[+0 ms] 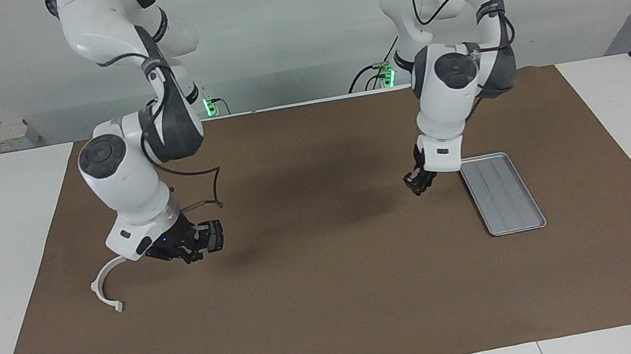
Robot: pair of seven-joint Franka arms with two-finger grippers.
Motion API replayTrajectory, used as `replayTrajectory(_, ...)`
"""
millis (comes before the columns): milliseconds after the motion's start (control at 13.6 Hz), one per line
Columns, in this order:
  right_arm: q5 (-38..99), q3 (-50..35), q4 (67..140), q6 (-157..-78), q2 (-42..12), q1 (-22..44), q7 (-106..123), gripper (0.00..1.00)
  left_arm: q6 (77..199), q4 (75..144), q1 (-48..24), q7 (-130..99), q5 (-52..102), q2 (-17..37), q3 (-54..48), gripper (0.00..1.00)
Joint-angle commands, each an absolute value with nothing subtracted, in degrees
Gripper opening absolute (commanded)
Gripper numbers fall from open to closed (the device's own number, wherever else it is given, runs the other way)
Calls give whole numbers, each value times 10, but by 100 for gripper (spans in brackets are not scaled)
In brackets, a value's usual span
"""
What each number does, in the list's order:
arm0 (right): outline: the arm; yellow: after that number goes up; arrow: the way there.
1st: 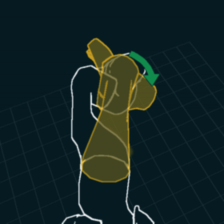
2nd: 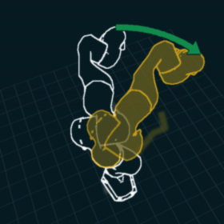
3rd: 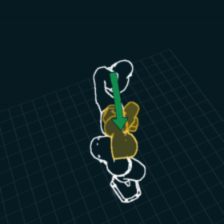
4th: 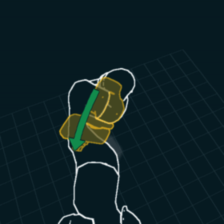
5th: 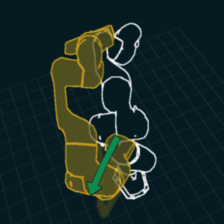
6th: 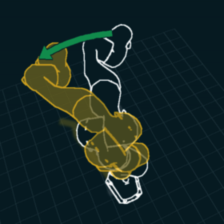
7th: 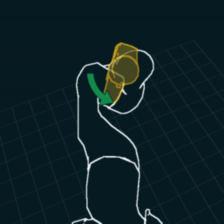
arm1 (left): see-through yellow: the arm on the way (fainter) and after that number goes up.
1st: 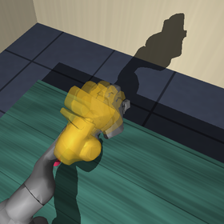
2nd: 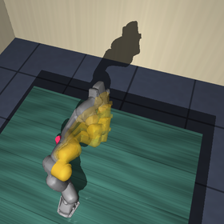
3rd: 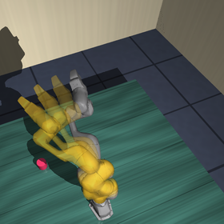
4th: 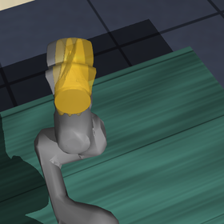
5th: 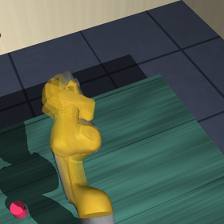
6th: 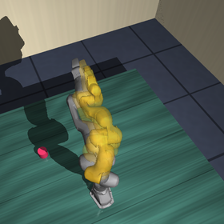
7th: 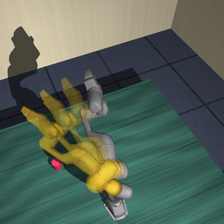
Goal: Pick bearing gear from pile to tray
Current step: 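Place the bearing in the tray with the left gripper while the right gripper carries another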
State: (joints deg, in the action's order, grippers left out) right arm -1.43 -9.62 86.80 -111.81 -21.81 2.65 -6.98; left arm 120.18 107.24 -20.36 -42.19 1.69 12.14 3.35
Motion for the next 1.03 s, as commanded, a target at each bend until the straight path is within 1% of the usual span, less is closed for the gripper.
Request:
replayTrajectory(0,-18,-98,835,-1095,-226,97,-204,0,1217,1115,-145,-334,18,107,26,0)
replayTrajectory(74,-24,-98,837,-1096,-220,138,-264,0,1239,1134,-123,-300,18,103,26,0)
replayTrajectory(221,-24,-98,842,-1094,-212,184,-330,0,1266,1171,-85,-238,18,91,26,0)
replayTrajectory(442,-24,-98,865,-1099,-214,253,-398,0,1274,1198,-63,-212,18,81,26,0)
replayTrajectory(663,-24,-98,902,-1140,-221,294,-408,0,1317,1245,-37,-195,18,67,25,0)
replayTrajectory(811,-24,-98,904,-1155,-236,315,-416,0,1322,1251,-29,-192,21,69,25,0)
replayTrajectory(958,-25,-98,908,-1186,-257,318,-413,0,1324,1257,-29,-193,21,69,25,0)
